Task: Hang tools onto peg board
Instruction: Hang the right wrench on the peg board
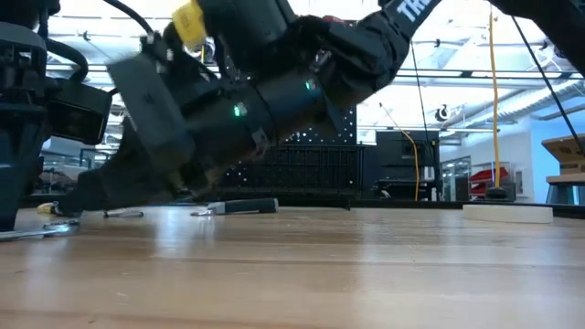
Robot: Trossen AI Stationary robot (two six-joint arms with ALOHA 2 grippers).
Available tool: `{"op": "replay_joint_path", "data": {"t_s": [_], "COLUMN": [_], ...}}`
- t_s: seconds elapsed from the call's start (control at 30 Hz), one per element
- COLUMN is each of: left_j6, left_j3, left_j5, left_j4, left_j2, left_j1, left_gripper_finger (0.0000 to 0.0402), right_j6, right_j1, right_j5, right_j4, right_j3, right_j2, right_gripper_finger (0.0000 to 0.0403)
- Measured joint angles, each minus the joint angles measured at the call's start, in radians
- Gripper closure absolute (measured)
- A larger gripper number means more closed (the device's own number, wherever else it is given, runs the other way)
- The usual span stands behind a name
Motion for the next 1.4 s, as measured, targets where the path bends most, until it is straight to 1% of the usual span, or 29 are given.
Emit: {"op": "replay_joint_path", "data": {"t_s": [0.1, 0.3, 0.5, 0.67, 0.83, 1.0, 1.1, 1.17, 1.23, 1.3, 1.4], "left_j6": [-0.002, 0.002, -0.005, -0.055, -0.081, -0.110, -0.112, -0.107, -0.081, -0.051, -0.003], "left_j3": [0.000, 0.000, -0.002, -0.002, -0.002, -0.002, 0.001, 0.022, 0.064, 0.129, 0.249], "left_j5": [-0.003, -0.002, 0.024, 0.059, 0.062, 0.092, 0.078, 0.048, 0.049, 0.052, 0.034], "left_j4": [0.000, 0.011, 0.095, 0.124, 0.130, 0.137, 0.135, 0.101, 0.024, -0.103, -0.357], "left_j2": [0.000, 0.000, 0.002, 0.003, 0.003, 0.002, 0.002, 0.002, 0.001, 0.001, 0.001], "left_j1": [0.000, 0.000, -0.007, -0.021, -0.021, -0.040, -0.046, -0.048, -0.048, -0.048, -0.048], "left_gripper_finger": [0.0301, 0.0301, 0.0301, 0.0301, 0.0301, 0.0301, 0.0301, 0.0301, 0.0301, 0.0301, 0.0301], "right_j6": [0.008, 0.078, 0.154, 0.159, 0.159, 0.159, 0.159, 0.159, 0.159, 0.159, 0.159], "right_j1": [0.000, -0.010, -0.015, -0.015, -0.015, -0.015, -0.018, -0.020, -0.021, -0.021, -0.021], "right_j5": [-0.002, -0.005, 0.002, 0.002, 0.002, 0.002, 0.001, -0.001, -0.001, 0.001, 0.001], "right_j4": [-0.006, -0.062, -0.116, -0.119, -0.122, -0.124, -0.125, -0.126, -0.126, -0.126, -0.126], "right_j3": [0.001, 0.005, 0.007, 0.006, 0.006, 0.005, 0.005, 0.005, 0.004, 0.004, 0.004], "right_j2": [0.010, 0.010, 0.006, 0.007, 0.008, 0.008, 0.008, 0.008, 0.008, 0.008, 0.008], "right_gripper_finger": [0.0403, 0.0403, 0.0403, 0.0403, 0.0403, 0.0403, 0.0403, 0.0403, 0.0403, 0.0403, 0.0403]}}
